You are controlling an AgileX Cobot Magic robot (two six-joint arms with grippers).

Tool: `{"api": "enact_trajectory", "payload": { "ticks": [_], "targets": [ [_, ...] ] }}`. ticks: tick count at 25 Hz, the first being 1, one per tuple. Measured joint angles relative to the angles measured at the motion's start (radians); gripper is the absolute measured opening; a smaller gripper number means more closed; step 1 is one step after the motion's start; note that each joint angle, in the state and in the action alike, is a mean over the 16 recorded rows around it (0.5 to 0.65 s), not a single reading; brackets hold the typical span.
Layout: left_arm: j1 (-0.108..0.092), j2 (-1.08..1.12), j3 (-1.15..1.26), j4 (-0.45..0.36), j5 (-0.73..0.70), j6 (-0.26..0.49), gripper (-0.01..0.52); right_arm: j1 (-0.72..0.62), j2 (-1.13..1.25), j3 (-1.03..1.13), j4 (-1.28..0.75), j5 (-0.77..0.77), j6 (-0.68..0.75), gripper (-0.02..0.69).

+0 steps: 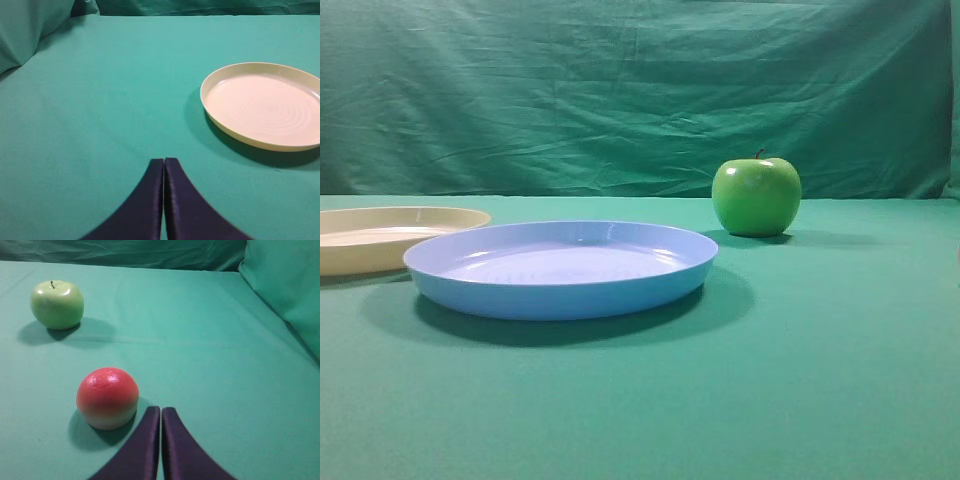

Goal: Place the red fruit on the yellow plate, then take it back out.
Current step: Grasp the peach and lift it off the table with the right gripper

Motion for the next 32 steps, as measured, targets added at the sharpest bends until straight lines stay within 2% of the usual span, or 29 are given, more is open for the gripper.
{"api": "enact_trajectory", "payload": {
  "ticks": [24, 32],
  "targets": [
    [0.000, 0.000, 0.000, 0.000, 0.000, 0.000, 0.000, 0.000, 0.000, 0.000, 0.003, -0.005, -0.001, 0.000],
    [0.000, 0.000, 0.000, 0.000, 0.000, 0.000, 0.000, 0.000, 0.000, 0.001, 0.105, -0.119, 0.002, 0.000]
  ]
}}
